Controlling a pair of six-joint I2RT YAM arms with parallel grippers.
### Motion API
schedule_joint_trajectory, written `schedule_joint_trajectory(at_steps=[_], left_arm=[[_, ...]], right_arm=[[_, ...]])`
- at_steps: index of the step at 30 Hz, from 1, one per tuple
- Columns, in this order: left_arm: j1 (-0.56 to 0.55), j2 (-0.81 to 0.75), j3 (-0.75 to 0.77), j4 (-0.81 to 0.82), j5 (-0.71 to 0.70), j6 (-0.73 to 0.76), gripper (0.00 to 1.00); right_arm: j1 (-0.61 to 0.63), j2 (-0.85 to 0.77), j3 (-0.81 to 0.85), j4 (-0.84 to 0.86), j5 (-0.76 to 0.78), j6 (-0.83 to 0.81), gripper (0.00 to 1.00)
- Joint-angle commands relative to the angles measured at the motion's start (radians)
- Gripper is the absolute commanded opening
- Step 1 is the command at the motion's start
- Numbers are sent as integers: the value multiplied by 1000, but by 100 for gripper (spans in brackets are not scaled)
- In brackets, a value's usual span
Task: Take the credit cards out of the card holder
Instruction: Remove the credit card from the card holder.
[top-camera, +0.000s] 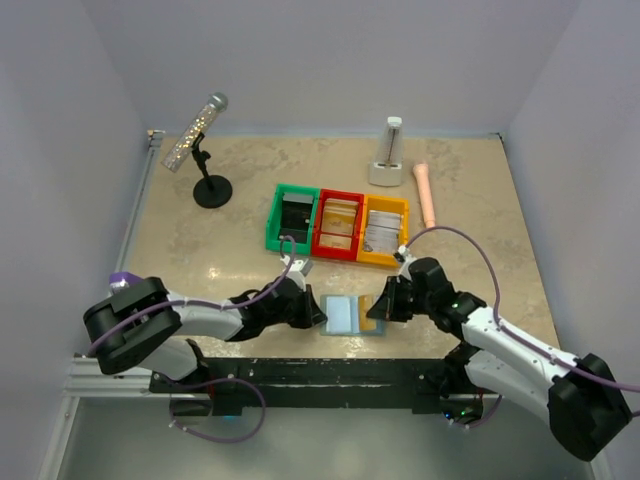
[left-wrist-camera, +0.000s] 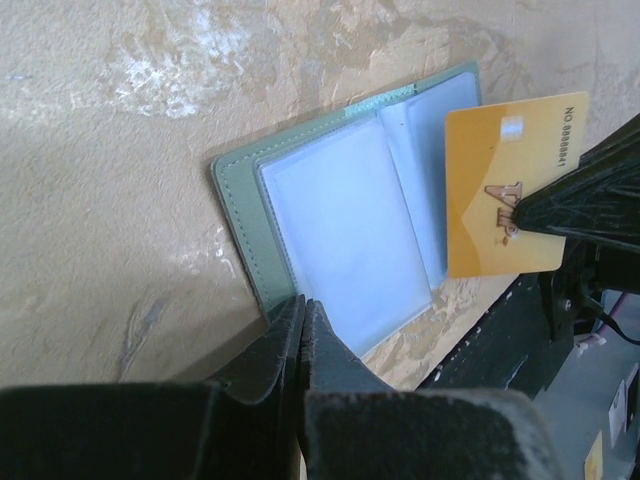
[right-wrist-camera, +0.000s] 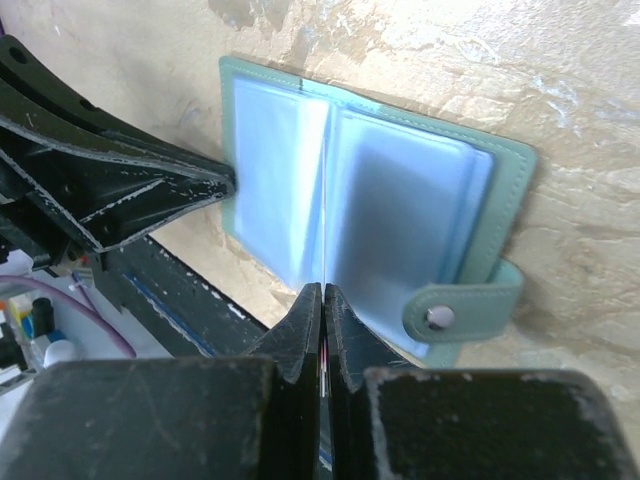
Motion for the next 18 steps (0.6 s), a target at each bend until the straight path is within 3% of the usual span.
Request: schedule_joint_trajectory(at_steps=[1,4,8,11,13,16,18], left_arm=[[-5,-69,-8,-77,-23,40,3],[-5,-120,20,-120,-23,65,16],[-5,-187,64,-177,-23,97,46],[-5,-278,80,-229,-53,100,60],[-4,-375,78,-252,-74,100,66],[4,-478,67,-255,-48,128,66],[10,-549,60,-245,6,160,64]], right_arm=[[-3,-59,59,-97,52,-51,0],[-3,-88,77,-131,61,-66,0],[-3,-127,100,-174,66,-81,0],[-3,-161,120,-186,75,-100,0],[0,-182,125,-173,66,-103,0],[0,-181,145,-147,8,-129,0],[3,-149,177,-104,-116,-152,0]])
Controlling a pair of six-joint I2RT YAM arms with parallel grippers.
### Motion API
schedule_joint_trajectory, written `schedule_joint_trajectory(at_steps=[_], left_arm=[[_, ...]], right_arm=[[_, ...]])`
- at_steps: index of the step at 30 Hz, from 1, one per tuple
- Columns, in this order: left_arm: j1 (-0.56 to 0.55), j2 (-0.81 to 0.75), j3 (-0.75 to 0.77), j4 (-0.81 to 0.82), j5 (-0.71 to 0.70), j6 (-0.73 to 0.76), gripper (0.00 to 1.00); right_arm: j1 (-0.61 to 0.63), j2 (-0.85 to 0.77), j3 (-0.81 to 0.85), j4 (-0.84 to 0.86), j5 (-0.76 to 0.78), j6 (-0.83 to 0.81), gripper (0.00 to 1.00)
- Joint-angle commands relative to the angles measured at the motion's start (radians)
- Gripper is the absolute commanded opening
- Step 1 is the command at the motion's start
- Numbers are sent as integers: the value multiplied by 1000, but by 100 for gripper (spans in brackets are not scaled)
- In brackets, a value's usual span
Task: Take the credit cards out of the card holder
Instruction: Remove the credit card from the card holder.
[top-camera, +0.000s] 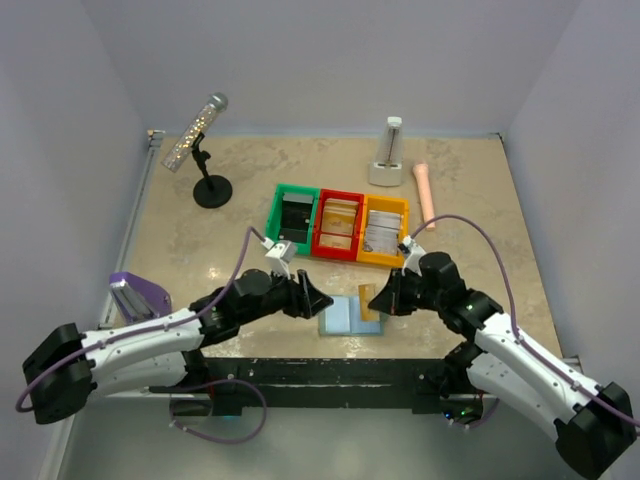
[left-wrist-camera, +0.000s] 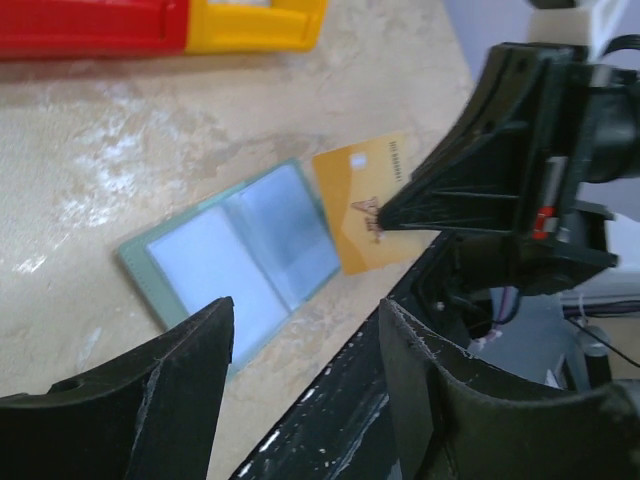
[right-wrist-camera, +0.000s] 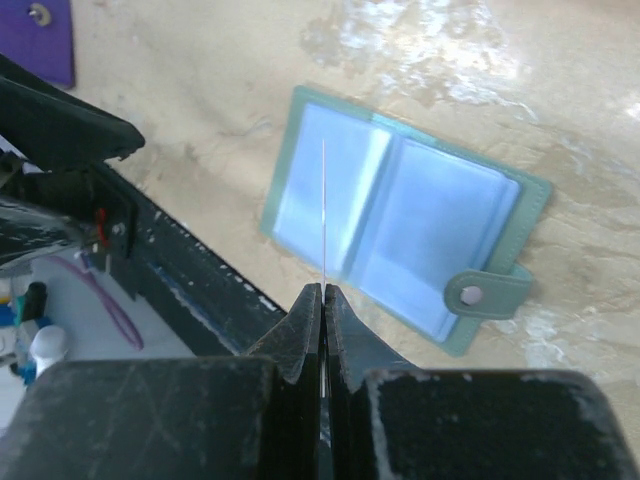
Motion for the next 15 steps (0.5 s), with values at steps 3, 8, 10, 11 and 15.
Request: schedule_joint_trajectory(at_steps=[3,8,10,11,15], left_arm=[[15,-228,-12,18,115,110,63],[40,-331,-58,25,207,156,67],[44,-331,-67,38,235,154,69],[44,-325,-69,48,243,150,69],[44,-311,-87,91,260,135,69]], right_arm=[[6,99,148,101,-349,-76,0],[54,172,229,162,-559,-73,0],[84,176,260,125,-542,-99,0],[98,174,269,122,-539,-102,0],[112,177,278,128,-548,-104,0]])
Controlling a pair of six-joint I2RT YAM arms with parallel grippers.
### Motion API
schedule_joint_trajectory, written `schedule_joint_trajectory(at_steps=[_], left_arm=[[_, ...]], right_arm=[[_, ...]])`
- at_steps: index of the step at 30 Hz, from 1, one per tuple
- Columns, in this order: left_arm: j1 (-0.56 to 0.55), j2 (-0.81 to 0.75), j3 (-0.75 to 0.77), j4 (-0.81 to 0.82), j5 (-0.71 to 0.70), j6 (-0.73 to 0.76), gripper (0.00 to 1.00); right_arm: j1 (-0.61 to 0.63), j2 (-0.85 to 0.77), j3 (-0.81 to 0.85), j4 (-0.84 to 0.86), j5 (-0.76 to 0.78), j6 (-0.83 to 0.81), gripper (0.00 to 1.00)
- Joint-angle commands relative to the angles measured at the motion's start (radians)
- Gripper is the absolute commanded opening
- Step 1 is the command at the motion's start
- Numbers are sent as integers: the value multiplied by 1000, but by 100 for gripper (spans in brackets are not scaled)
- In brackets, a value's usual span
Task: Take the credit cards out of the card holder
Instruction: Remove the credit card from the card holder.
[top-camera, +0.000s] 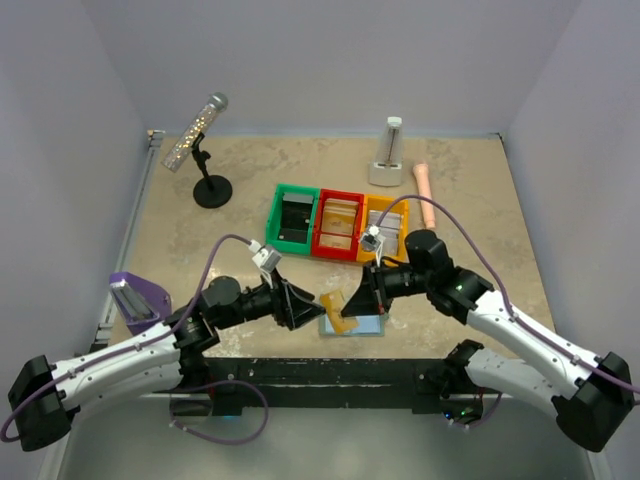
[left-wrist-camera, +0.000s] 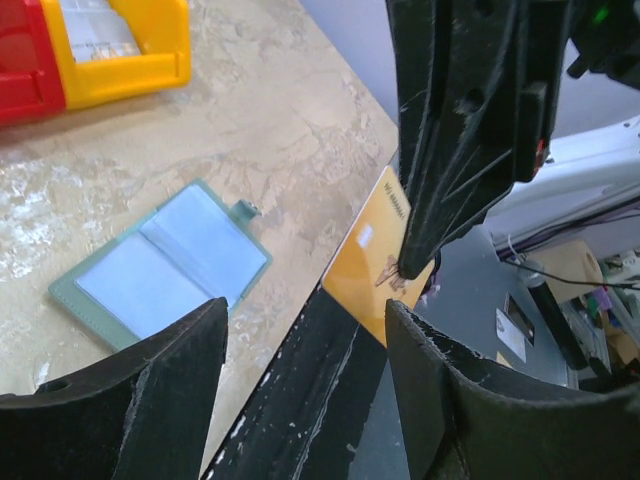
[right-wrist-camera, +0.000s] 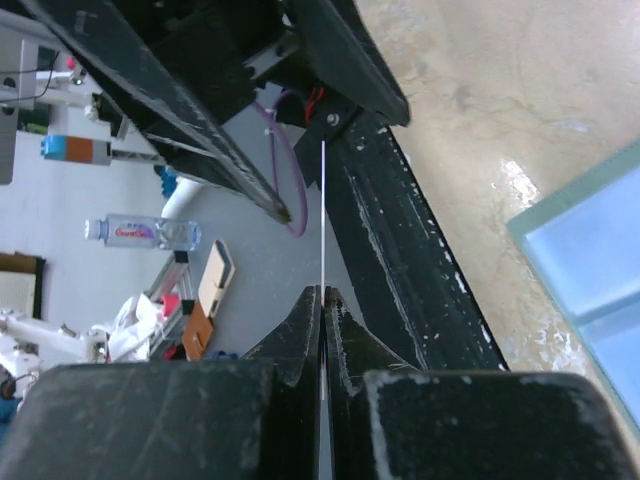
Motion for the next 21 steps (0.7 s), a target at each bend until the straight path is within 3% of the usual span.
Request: schedule_joint_trajectory(at_steps=[1,10,15,19,21], left_arm=[[4,10,-27,85,68,15,69],[7,30,-52,254,209,-11,62],[7,63,-52,298,260,-19,36],[7,91,-43,311,298,-9,4],[7,83,-47,297,280,-6,0]], right_arm=[[15,0,43,28,-76,-30,0],[44,45,85,7,-164,-60,0],[51,56,97,-4,-172,-72,0],[52,56,104,-30,-169,-95,0],[51,54,111,-56,-153,-106,16]])
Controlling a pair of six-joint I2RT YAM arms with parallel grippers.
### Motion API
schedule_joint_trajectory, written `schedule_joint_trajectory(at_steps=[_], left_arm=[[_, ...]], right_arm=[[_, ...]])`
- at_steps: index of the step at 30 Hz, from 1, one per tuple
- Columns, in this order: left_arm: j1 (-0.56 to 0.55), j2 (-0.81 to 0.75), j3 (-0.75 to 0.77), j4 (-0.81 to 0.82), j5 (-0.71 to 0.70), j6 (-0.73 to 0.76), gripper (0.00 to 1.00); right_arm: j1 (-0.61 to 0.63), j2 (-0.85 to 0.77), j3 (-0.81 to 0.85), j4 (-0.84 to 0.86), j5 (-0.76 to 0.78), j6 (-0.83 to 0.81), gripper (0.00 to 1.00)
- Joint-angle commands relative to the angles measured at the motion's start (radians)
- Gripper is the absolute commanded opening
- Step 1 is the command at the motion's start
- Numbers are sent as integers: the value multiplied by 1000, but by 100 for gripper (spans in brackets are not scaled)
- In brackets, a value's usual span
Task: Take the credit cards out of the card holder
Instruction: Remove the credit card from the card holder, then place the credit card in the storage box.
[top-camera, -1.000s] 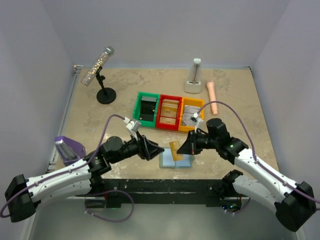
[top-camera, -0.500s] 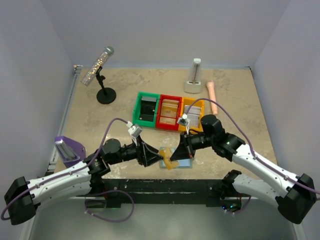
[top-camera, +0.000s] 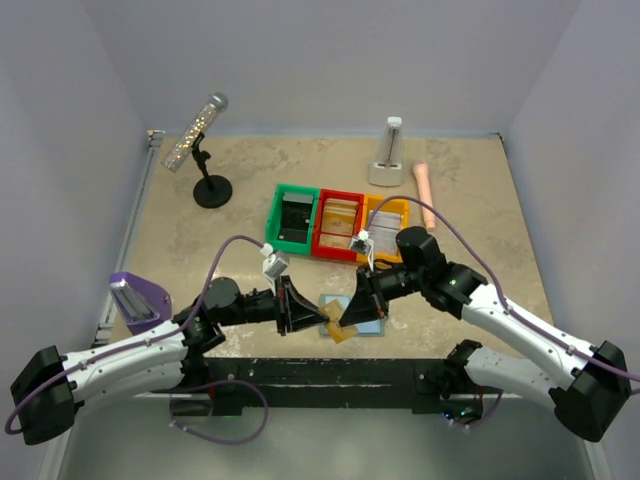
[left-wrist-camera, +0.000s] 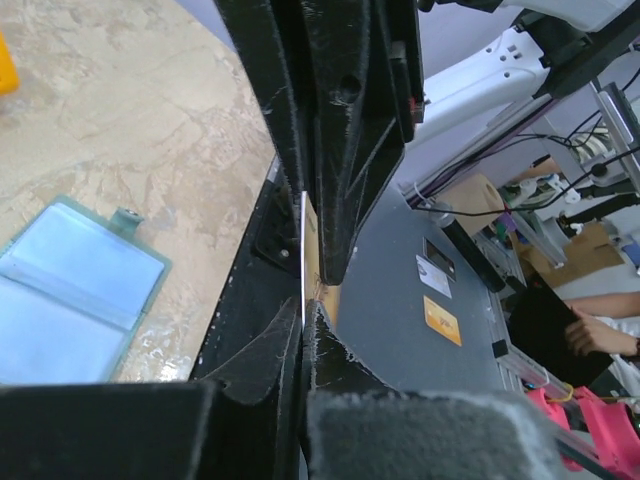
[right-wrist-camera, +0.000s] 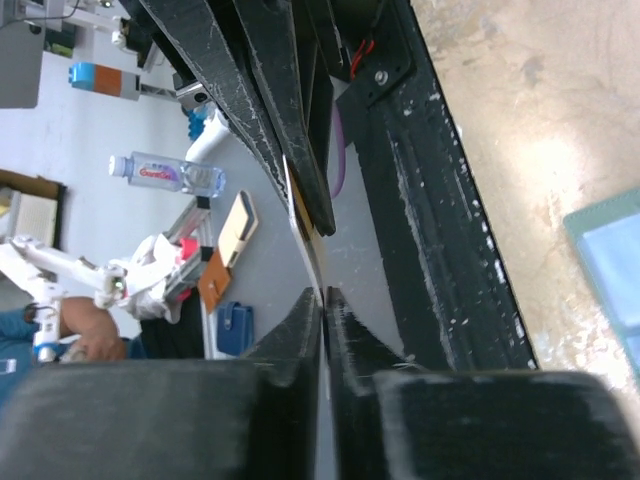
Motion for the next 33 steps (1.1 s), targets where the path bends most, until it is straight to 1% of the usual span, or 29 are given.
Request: schedule_joint_trajectory(at_steps=[1,4,10,12,17,20,24,33], left_arm=[[7,-5,-6,35,3,16,0],[7,-37,-25,12,-46,13,0],[11,-94,-58,18,-92,-16,0],[14,-100,-74,52,-86,-39,0],[28,-82,-133,221,-83,-144,0],[31,-71,-172,316,-103,-197,0],[37,-76,-213,402,-143,-244,0],[40,-97,-230,420,-158,-267,0]], right_arm=[[8,-9,55,-26,-4,-33,23],[-1,-37,31,-2,59,-1,31],[-38,-58,-41,164,82,109,28],[-38,-46,-41,179,74,117,27],[-38,-55,-78,267,87,168,27],[-40,-63,-93,311,97,194,29],[-40,-68,-100,320,114,202,29],[-38,-45,-110,337,111,208,25]])
